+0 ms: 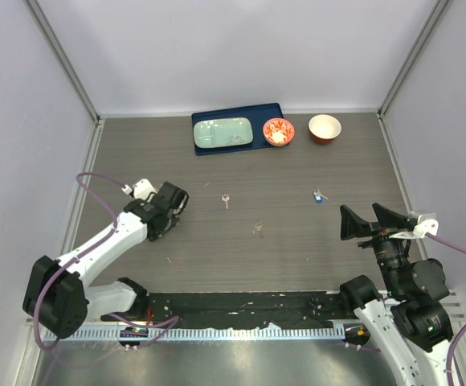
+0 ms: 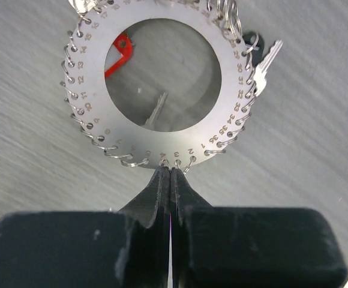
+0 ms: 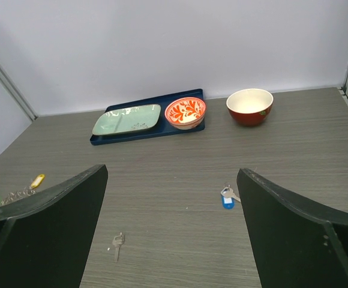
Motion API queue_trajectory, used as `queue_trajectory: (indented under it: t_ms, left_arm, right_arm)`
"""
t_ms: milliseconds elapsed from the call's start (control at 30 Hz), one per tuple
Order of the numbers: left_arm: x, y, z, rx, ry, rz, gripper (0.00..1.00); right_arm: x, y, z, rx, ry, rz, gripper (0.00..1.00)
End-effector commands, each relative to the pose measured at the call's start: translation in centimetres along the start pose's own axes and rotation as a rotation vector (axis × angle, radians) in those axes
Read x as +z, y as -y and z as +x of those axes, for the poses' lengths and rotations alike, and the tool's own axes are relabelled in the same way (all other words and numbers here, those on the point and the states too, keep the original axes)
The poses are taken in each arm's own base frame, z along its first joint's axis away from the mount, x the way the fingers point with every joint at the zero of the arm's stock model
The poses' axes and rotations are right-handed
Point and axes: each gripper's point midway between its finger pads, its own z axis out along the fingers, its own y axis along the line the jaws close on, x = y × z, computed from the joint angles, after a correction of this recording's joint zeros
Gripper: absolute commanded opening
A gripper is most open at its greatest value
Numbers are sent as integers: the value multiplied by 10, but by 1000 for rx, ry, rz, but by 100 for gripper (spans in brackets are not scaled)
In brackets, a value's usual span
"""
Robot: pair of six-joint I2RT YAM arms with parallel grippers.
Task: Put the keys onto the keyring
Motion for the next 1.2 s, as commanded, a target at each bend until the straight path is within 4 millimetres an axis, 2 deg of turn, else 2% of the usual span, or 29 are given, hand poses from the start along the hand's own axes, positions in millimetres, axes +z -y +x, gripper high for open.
queue_trajectory:
  t_ms: [0, 133, 267, 367, 400, 467, 500, 567, 600, 633, 700, 767, 833, 867, 900, 933, 967, 1033, 1067, 1100, 1167]
  left_arm:
    - [-12, -5, 36, -49, -80, 22, 0]
    - [-18, 10, 61, -36, -134, 80, 0]
    - [-30, 36, 80, -7, -155, 158, 1]
    - [-35, 50, 85, 13, -161, 193, 6]
    - [-37, 53, 85, 16, -161, 204, 14]
    - [-40, 57, 80, 22, -147, 220, 23]
    - [-43, 58, 75, 36, -131, 235, 33]
    - [-46, 55, 59, 49, -70, 228, 43]
    - [-54, 58, 49, 47, -44, 249, 54]
    - [-57, 56, 41, 77, -18, 252, 59]
    - [-65, 53, 22, 100, 34, 251, 66]
    - [-74, 49, 1, 130, 76, 270, 69]
    - [-87, 47, -17, 138, 107, 311, 72]
    - [-88, 43, -26, 162, 123, 311, 73]
    - [-92, 42, -31, 172, 121, 331, 75]
    - [-96, 36, -43, 152, 137, 341, 77]
    - [-98, 34, -48, 191, 146, 353, 78]
    - [-100, 26, -59, 195, 166, 355, 82]
    - [-104, 21, -66, 222, 198, 365, 82]
    - [-104, 18, -69, 234, 217, 361, 86]
    - [-110, 12, -77, 249, 264, 378, 92]
  right_arm:
    - [-1, -9, -11, -4, 38, -48, 96]
    - [0, -19, -12, -9, 40, -105, 96]
    - [1, -27, -13, -12, 30, -145, 96]
    - [8, -39, -6, -14, -26, -199, 99]
    - [10, -53, 2, -6, -73, -267, 100]
    - [13, -66, 7, 23, -116, -327, 100]
    - [15, -73, 13, 60, -148, -350, 100]
    - [22, -91, 37, 97, -254, -433, 100]
    - [25, -96, 46, 120, -296, -454, 100]
    - [26, -109, 60, 160, -365, -512, 100]
    - [34, -116, 73, 206, -398, -538, 100]
    - [44, -119, 92, 247, -442, -533, 100]
    - [52, -123, 99, 271, -455, -543, 100]
    - [54, -125, 118, 282, -515, -547, 100]
    - [57, -128, 126, 295, -540, -552, 99]
    - [61, -136, 125, 302, -520, -581, 99]
    - [65, -136, 146, 310, -571, -563, 98]
    - [63, -156, 159, 292, -589, -614, 97]
    - [69, -157, 180, 261, -635, -581, 96]
    - [58, -176, 190, 239, -667, -637, 96]
    - [61, -198, 200, 197, -666, -677, 93]
